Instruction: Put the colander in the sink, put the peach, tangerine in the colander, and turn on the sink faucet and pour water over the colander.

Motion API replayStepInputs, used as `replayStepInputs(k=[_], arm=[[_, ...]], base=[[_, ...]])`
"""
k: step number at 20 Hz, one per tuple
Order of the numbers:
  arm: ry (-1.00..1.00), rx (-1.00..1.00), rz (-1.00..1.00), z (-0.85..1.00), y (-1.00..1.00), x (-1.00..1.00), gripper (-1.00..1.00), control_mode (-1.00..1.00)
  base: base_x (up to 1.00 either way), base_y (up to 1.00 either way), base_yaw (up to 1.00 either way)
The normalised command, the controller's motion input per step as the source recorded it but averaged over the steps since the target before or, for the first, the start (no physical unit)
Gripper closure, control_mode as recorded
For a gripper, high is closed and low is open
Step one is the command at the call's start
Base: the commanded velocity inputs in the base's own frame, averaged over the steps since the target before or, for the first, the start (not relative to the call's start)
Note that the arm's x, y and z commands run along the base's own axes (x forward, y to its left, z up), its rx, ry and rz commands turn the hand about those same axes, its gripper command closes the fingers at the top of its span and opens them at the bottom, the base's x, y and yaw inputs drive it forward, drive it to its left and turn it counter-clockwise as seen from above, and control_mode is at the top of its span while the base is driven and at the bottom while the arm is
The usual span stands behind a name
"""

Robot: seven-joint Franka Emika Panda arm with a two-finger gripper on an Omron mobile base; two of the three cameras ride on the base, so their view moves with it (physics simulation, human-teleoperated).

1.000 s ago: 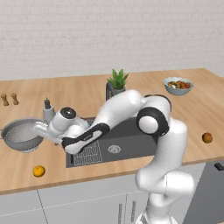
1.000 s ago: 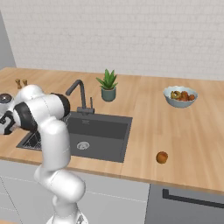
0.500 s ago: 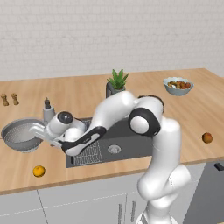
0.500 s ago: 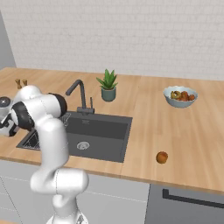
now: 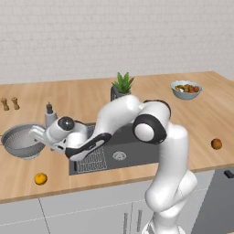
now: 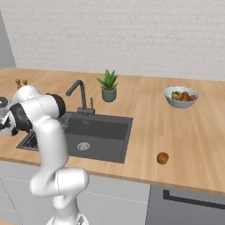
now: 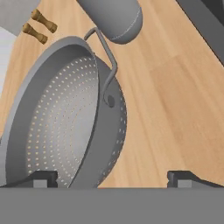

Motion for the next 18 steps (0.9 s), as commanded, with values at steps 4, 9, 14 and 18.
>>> replayStepInputs(k=[4, 9, 14, 18], arm=[[0.00, 0.00, -0.04, 0.13, 0.03, 0.38, -1.00, -1.00], [0.00, 0.00, -0.04, 0.01, 0.15, 0.39, -1.00, -1.00], [0.02, 0.00, -0.04, -0.01, 0.26, 0.33, -1.00, -1.00], [0.06, 0.00, -0.03, -0.10, 0.27, 0.22, -1.00, -1.00]], base=[[0.00, 0.00, 0.00], [0.00, 0.00, 0.00], [0.00, 0.00, 0.00], [0.00, 0.00, 0.00]])
